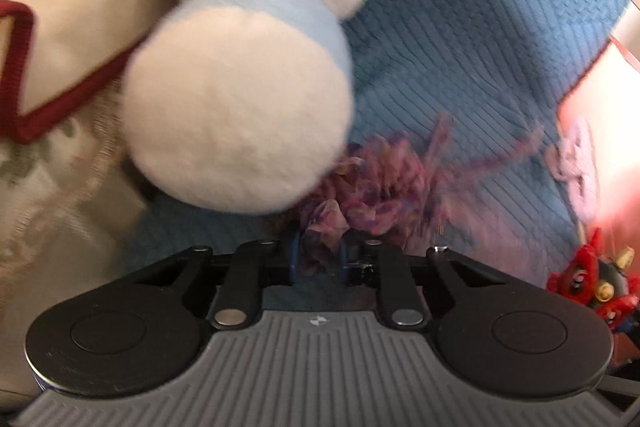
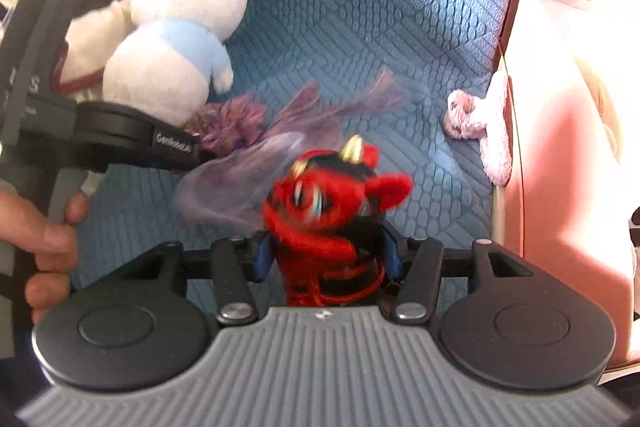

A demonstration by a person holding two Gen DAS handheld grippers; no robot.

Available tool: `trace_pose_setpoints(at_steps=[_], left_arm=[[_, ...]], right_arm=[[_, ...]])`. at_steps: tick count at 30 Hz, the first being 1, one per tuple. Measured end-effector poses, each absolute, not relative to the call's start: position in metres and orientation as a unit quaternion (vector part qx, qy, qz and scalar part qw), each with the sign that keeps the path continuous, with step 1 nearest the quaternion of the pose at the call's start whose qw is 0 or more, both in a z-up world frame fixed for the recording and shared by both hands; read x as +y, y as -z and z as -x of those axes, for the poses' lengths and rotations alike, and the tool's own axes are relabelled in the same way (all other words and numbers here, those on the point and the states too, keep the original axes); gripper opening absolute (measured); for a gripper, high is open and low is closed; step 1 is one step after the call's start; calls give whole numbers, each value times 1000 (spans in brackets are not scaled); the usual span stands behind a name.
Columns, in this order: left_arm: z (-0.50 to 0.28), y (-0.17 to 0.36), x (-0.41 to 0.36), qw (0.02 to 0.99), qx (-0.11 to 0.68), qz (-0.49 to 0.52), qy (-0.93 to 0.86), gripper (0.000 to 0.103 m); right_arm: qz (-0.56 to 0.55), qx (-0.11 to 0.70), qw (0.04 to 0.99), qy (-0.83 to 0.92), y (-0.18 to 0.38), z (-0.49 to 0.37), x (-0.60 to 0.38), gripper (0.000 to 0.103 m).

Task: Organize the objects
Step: 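Lift the purple bow with left tool while right tool lifts the red toy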

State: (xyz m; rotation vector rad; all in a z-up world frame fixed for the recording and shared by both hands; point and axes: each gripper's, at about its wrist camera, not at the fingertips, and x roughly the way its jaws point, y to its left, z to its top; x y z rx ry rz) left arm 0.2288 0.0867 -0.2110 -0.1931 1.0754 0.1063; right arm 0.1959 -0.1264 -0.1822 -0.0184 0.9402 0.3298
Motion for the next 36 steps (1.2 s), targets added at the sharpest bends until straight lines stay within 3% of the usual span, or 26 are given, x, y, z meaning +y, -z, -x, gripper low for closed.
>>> trace_pose_setpoints(at_steps=[9,24,34,36], left_arm=[[-229,203,114,850,498,157,-62,21],[-229,197,111,854,494,157,-47,21],[-210,192,113,852,485,193,-30,21],[-212,193,111,851,485,198,-28,21]], right_arm=[[-2,436,884,-168,192,-204,-128,56],[-6,449,881,-146,192,-167,-133,57],[-40,454,881,-125,194,-157,-137,61],[-44,452,883,-123,194,-155,-137,66]])
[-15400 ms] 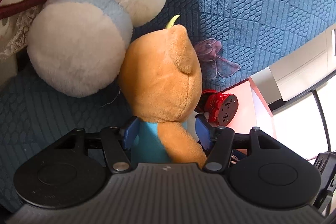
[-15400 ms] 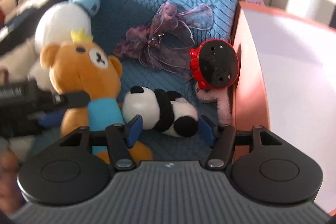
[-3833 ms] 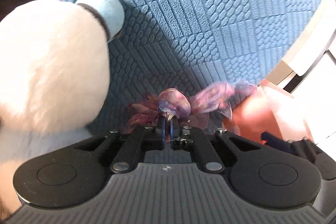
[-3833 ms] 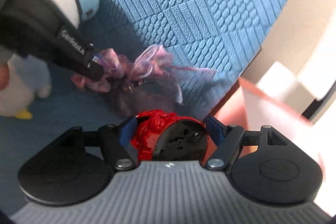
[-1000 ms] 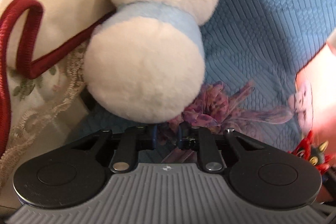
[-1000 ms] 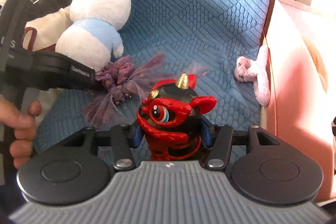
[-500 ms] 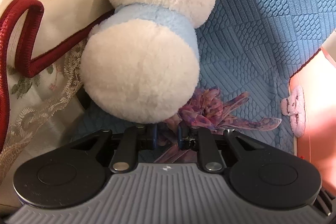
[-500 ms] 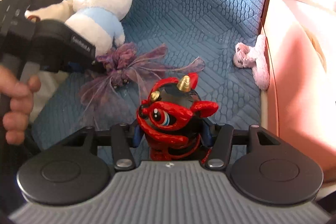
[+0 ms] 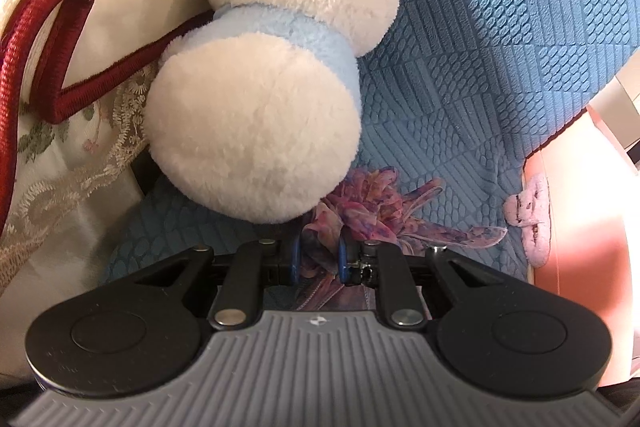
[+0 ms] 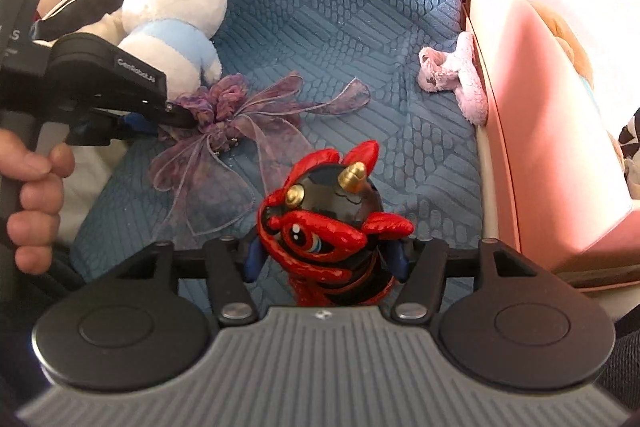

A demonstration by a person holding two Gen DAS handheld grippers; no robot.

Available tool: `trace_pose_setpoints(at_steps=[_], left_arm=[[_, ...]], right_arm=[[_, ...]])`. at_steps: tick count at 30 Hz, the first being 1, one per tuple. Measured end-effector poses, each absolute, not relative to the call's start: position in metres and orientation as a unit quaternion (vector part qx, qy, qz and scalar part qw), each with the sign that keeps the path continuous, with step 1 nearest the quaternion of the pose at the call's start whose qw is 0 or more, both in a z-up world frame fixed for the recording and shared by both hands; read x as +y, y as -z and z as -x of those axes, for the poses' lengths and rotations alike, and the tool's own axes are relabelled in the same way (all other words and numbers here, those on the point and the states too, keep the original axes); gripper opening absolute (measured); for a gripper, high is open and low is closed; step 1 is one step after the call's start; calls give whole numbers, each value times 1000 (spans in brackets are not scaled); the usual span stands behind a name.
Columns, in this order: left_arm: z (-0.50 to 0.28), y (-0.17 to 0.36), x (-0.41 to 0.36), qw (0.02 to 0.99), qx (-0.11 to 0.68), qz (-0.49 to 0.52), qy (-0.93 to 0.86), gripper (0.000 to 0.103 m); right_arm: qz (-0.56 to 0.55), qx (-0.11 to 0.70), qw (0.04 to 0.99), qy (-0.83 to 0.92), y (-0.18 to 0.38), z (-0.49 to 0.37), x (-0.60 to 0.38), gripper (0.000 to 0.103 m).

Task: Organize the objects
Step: 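Lift the purple bow with left tool while right tool lifts the red toy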

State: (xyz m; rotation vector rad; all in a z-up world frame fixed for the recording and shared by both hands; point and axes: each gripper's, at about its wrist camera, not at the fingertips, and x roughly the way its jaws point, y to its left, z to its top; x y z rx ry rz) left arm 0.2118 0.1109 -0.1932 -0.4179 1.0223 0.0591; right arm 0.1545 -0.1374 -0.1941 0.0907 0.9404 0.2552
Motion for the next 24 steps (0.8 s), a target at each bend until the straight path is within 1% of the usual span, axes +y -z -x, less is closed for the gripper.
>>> trace_pose_setpoints(at_steps=[2,6,9,12,13,24], left_arm=[[-209,193,110,850,485,205,-25,21],[-211,192,108,852,478,213,-20,21],[-207,187,111,853,469,230,-8,21],[-202,185,111,852,466,237,-8,21],[-203,186,110,851,466,243,-6,21],[-185,166,111,839,467,277,23,21]], right_arm=[[-52,450,883,-125,194,-152,-138,68],[-46,453,881,-127,196,-151,-134,68],[-45,466,875,-124,198,-152,-133,67],[-33,471,873,-125,195,-150,-130,65],[-27,470,873,-125,193,-149,-129,61],[-33,470,868,-155,153,-151,-136,61]])
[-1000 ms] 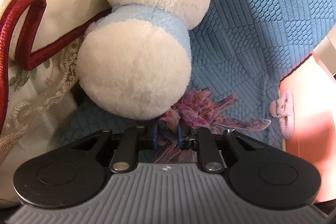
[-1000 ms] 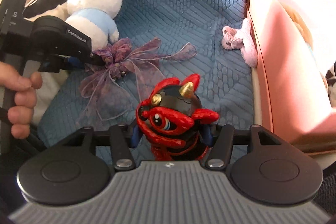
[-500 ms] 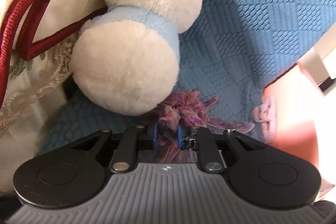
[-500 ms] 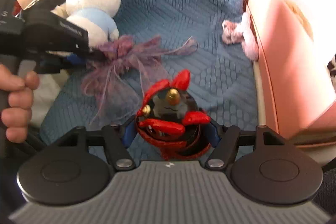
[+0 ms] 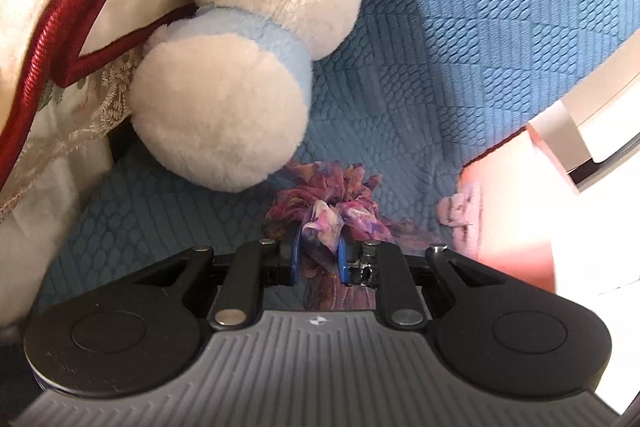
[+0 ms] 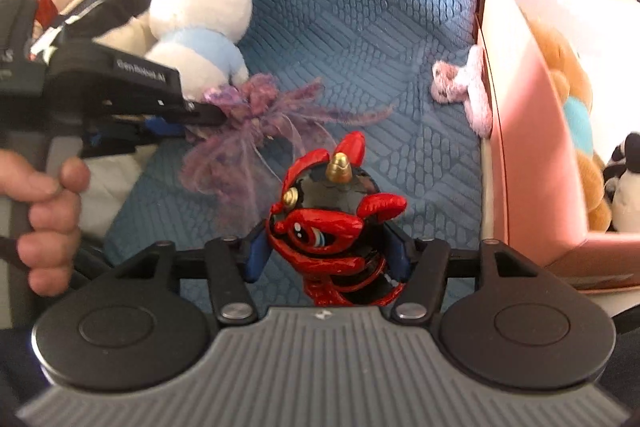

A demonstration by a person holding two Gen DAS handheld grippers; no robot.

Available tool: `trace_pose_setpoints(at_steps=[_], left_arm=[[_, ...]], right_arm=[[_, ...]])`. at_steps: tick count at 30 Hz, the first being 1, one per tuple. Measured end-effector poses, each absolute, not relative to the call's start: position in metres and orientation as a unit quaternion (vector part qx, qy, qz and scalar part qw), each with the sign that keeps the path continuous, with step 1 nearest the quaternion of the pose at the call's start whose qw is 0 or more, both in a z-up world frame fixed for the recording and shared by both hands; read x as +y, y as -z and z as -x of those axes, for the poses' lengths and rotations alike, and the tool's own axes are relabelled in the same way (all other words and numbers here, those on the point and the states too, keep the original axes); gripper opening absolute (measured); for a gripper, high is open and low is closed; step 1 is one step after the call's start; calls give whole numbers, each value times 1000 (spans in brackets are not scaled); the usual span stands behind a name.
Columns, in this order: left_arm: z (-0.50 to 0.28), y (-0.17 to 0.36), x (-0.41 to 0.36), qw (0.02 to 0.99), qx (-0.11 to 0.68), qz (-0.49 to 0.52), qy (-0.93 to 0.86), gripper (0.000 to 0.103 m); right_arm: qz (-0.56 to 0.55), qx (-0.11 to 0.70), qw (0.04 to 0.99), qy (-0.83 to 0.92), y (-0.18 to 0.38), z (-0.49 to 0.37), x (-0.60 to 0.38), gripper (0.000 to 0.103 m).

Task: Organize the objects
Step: 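Lift the purple bow with left tool while right tool lifts the red toy, then carry the bow in left tool while right tool carries red toy over pink box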

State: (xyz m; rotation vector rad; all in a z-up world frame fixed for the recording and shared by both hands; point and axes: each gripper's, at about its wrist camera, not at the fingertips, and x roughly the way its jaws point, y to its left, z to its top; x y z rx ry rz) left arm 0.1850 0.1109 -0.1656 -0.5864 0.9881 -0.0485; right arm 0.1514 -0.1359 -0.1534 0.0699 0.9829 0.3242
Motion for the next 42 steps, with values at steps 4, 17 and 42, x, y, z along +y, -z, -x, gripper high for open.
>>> trace_pose_setpoints(at_steps=[4,17,42], left_arm=[[-185,149,104,842,463,275,29,21],[-185,71,59,837,452,298,81,21],[-226,-67,-105,859,432,193,195,21]], right_arm=[[-34,464,869,-168,132,-153,-139,61],[-51,435,881,-175,38,-162,-176,61],[-94,393,905,-131,-47,-181,-320,61]])
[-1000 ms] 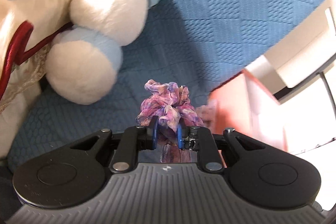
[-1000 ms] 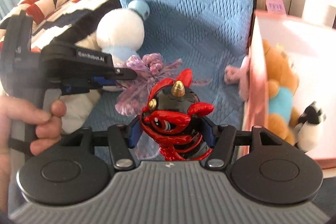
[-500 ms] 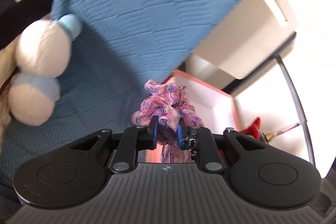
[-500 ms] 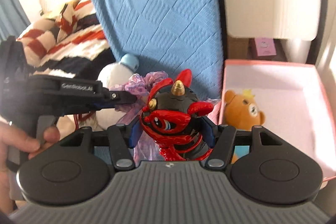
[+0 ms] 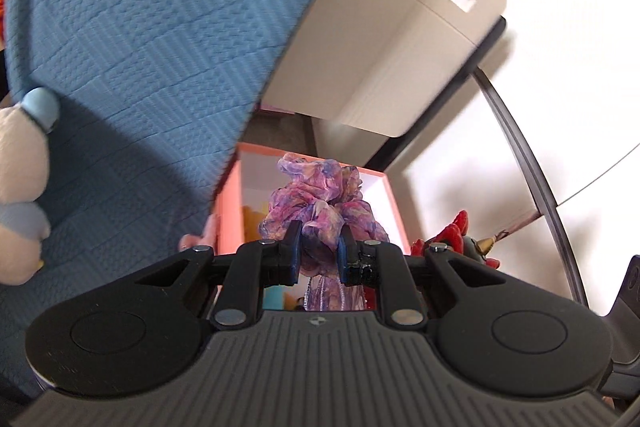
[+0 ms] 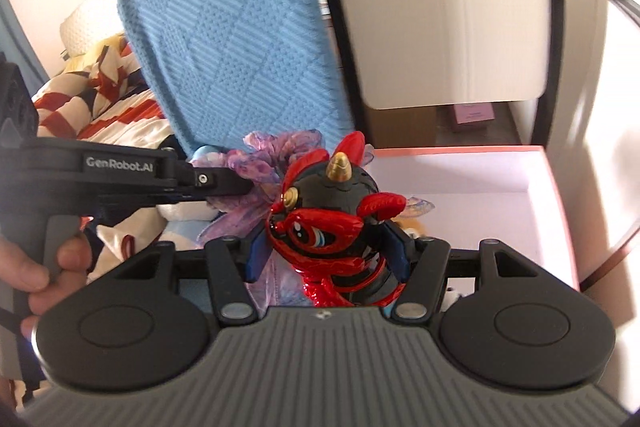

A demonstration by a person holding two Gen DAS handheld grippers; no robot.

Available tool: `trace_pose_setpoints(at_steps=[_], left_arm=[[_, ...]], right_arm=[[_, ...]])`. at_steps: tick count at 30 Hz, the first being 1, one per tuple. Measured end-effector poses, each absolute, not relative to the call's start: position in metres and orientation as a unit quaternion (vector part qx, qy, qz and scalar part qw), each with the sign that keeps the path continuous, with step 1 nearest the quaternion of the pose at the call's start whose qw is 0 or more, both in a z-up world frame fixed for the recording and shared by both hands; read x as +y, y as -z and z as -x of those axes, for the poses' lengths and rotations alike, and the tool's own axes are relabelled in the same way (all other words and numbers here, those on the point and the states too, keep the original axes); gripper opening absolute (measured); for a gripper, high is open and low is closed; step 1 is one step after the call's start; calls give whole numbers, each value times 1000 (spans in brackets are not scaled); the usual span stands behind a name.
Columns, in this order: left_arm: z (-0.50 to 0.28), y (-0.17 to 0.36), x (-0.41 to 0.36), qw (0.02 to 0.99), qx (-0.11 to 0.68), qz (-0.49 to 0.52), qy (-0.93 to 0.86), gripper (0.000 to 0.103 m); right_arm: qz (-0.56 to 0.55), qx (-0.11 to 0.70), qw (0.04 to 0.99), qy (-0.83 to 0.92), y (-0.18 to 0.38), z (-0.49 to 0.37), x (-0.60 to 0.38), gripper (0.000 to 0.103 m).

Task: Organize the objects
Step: 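Carry the bow in left tool while right tool carries red toy over pink box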

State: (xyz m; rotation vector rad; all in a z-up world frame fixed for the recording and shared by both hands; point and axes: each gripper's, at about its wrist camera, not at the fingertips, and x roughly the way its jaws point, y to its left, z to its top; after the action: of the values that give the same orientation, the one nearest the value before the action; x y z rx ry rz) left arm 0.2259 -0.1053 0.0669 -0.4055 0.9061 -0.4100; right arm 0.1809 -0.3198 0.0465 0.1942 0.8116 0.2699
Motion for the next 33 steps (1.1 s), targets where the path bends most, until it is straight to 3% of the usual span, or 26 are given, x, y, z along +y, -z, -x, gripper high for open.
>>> trace_pose_setpoints(at_steps=[8,19,33], left_arm=[[-244,-50,-168,849,450,170,219,21],[-258,14,-235,813,517,133,234,21],[-266,96,-259,778,574,132,216,21]], right_arm=[[-111,401,904,-103,-26,-189,-367,61],[-137,441,885,-67,31,-195,-416,61],[-140,512,847,-27,131,-205,-443,61]])
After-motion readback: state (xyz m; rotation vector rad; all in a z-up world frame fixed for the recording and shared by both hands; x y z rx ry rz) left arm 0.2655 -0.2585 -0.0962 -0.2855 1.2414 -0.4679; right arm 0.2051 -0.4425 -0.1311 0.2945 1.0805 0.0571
